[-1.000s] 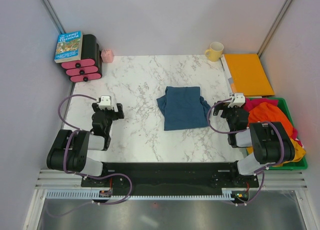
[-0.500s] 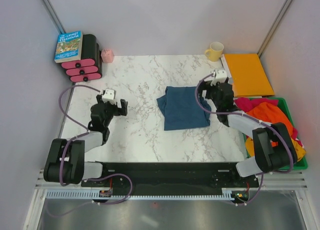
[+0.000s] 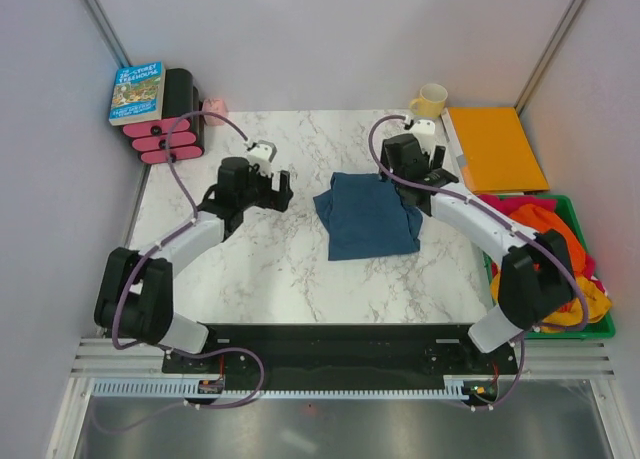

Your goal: Fold and stack the t-shirts

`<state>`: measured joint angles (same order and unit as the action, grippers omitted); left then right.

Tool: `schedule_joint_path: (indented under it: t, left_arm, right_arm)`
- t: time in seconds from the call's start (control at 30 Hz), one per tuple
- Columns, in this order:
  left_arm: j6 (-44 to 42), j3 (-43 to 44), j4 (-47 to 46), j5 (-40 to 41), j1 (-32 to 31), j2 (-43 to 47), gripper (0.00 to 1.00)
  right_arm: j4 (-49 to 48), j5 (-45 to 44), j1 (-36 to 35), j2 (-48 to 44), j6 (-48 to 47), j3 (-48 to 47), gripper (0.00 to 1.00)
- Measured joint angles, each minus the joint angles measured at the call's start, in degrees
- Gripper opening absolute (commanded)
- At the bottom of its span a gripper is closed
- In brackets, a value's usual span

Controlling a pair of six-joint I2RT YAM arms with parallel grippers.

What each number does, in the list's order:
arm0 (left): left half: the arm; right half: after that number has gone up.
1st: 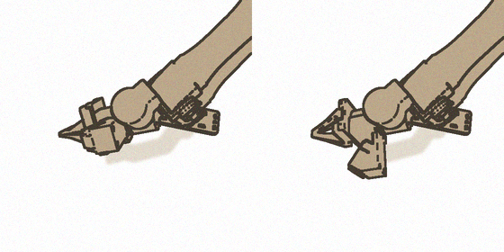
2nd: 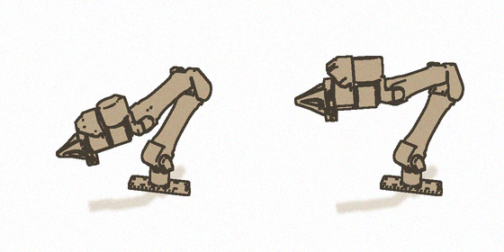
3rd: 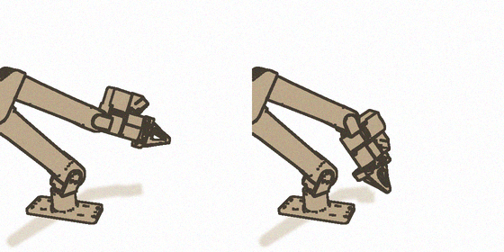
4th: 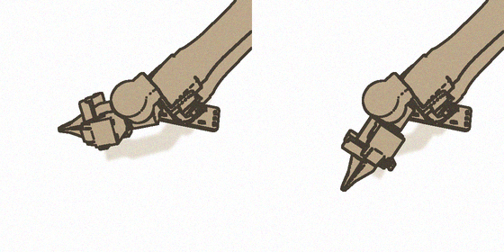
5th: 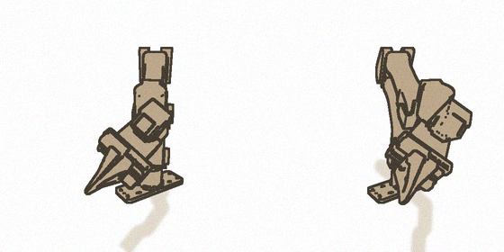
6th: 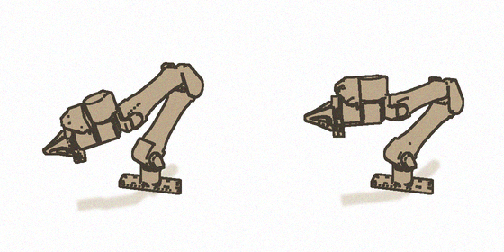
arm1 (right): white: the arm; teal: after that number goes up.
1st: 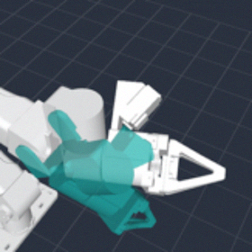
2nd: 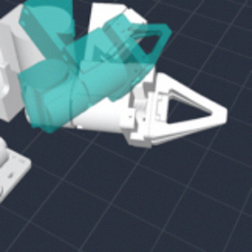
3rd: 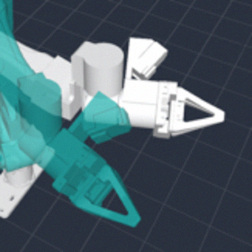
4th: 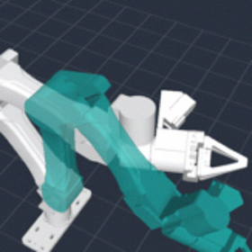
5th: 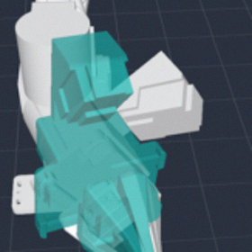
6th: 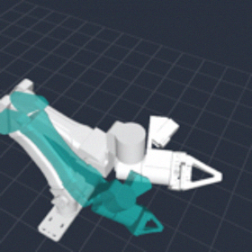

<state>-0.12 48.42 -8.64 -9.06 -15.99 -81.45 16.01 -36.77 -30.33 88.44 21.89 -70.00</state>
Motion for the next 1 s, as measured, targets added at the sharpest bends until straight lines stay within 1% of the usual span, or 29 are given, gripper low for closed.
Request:
schedule_joint_path:
  t: [0.07, 0.13, 0.2, 0.3, 0.37, 0.43, 0.63, 0.83, 1.0]
  left_arm:
    - [0.9, 0.8, 2.4, 1.5, -2.4, -3.3, 1.0]
    - [2.7, 1.6, 4.2, 2.1, -4.6, -5.9, 1.0]
    - [4.2, 2.0, 5.2, 1.2, -5.9, -7.1, 1.0]
    - [5.4, 2.1, 5.4, -2.1, -6.4, -7.4, 1.0]
    - [6.9, 1.9, 4.3, -4.6, -6.4, -7.4, 1.0]
    - [9.2, 1.3, 1.9, -6.2, -6.5, -7.5, 1.0]
    - [14.9, 1.2, -2.9, -5.4, -11.0, -12.2, 1.0]
    - [19.3, 2.9, -2.9, -3.0, -14.7, -19.5, 1.0]
    - [21.4, 5.4, -3.0, -0.9, -15.9, -22.0, 1.0]
  right_arm:
    - [1.9, 1.8, 3.4, 3.6, 2.4, 0.3, 0.98]
    - [3.1, 3.1, 4.6, 7.0, 3.4, 0.8, 0.98]
    - [2.9, 4.0, 2.7, 8.5, 3.1, 1.9, 0.98]
    - [0.7, 4.2, -4.4, 8.5, 2.4, 4.0, 0.98]
    - [-0.9, 5.0, -8.5, 8.5, 2.4, 4.1, 0.98]
    - [-2.6, 4.8, -10.3, 8.4, 2.5, 4.1, 0.98]
    - [-5.1, 2.9, -10.2, 9.1, 4.1, 4.3, 0.98]
    - [-7.2, 2.0, -10.2, 12.5, 6.4, 6.9, 0.98]
    - [-8.6, 2.1, -10.2, 16.5, 7.7, 7.7, 0.98]
